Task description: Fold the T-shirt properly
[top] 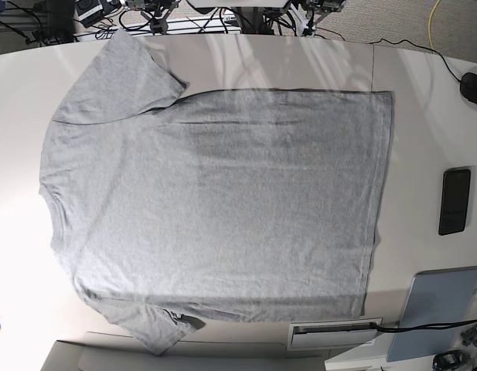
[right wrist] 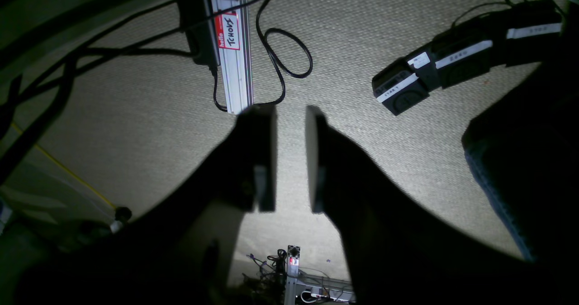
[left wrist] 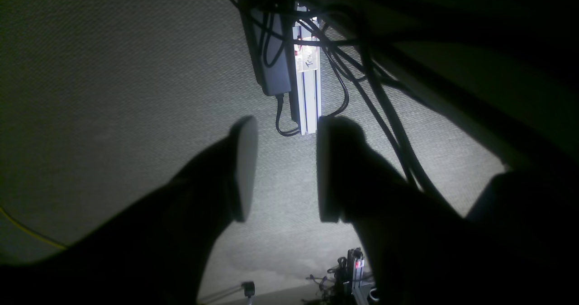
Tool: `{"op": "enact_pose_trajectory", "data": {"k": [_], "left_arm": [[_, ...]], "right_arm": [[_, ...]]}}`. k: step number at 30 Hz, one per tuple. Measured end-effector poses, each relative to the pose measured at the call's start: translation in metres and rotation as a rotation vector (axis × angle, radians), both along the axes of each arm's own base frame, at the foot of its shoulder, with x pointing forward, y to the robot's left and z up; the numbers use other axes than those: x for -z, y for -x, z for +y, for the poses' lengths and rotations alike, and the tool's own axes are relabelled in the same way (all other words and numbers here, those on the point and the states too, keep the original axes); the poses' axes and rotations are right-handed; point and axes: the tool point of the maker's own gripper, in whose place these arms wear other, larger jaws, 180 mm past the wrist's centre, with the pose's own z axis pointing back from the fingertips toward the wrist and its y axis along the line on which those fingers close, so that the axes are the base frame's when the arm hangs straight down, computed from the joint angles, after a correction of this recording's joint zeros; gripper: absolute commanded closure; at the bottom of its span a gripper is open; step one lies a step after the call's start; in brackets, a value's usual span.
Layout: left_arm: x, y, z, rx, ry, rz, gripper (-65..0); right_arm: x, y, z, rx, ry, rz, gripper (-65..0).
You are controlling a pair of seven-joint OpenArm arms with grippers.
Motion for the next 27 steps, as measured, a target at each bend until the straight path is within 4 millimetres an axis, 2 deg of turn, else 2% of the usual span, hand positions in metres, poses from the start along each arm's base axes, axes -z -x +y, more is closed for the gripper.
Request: {"op": "enact_pose_trajectory", "data": {"k": [8, 12, 15, 19, 24, 27], "left_arm": [[0.0, 0.0, 0.0, 0.0, 0.0, -0.001, -24.1], [0.0, -0.003, 0.001, 0.0, -0.003, -0.012, -24.1], [-0.002, -0.002, 0.004, 0.0, -0.01, -0.032, -24.1], [-0.006, 0.011, 0.01, 0.002, -0.025, -0.055, -24.1], [-0.015, 0.021, 0.018, 0.006, -0.047, -0.087, -24.1], [-0.022, 0.034, 0.024, 0.006, -0.062, -0.08, -24.1]], "right_arm": [[0.0, 0.0, -0.007, -0.002, 0.011, 0.0, -12.1], [-0.001, -0.003, -0.01, 0.107, 0.007, -0.021, -12.1], [-0.003, 0.008, -0.022, 0.14, 0.024, -0.025, -12.1], [-0.007, 0.035, -0.037, 0.115, 0.047, 0.001, -12.1], [-0.013, 0.051, -0.039, 0.041, 0.05, 0.011, -12.1], [-0.02, 0.063, -0.038, -0.007, 0.048, 0.017, -12.1]]}}
